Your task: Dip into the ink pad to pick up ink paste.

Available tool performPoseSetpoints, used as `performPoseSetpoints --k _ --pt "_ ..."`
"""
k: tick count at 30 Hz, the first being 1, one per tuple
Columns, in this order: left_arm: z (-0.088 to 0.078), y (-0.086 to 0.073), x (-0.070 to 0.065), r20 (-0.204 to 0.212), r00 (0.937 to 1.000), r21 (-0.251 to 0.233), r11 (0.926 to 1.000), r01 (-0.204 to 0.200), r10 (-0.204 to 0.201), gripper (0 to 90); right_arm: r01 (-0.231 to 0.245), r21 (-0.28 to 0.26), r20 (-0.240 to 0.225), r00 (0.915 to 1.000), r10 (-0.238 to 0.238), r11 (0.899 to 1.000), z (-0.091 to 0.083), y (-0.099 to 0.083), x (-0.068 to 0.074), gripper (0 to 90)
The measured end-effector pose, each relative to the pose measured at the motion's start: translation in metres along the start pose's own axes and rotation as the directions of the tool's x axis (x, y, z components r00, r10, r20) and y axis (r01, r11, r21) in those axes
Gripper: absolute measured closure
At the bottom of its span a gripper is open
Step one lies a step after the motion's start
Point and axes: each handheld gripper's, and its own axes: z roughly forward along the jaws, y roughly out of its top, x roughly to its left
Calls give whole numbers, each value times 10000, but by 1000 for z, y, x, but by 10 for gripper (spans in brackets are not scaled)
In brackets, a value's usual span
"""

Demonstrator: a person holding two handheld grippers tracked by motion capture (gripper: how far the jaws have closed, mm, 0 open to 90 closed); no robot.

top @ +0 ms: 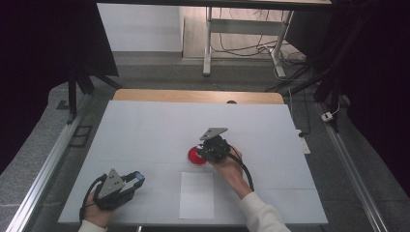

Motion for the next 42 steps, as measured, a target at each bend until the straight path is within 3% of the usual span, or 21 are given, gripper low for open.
performPoseSetpoints --k 13,29,42 --pt "0 0 0 -8 10000 -6 10000 2 -2 657 -273 214 -147 9995 276 9994 3 -2 -3 759" --pt "0 1 -1 -25 10000 4 10000 11 -11 657 -48 501 133 9999 41 9987 4 0 2 761" --pt "0 0 0 -37 10000 19 10000 15 -15 657 11 318 285 9996 -21 9995 4 -1 5 758"
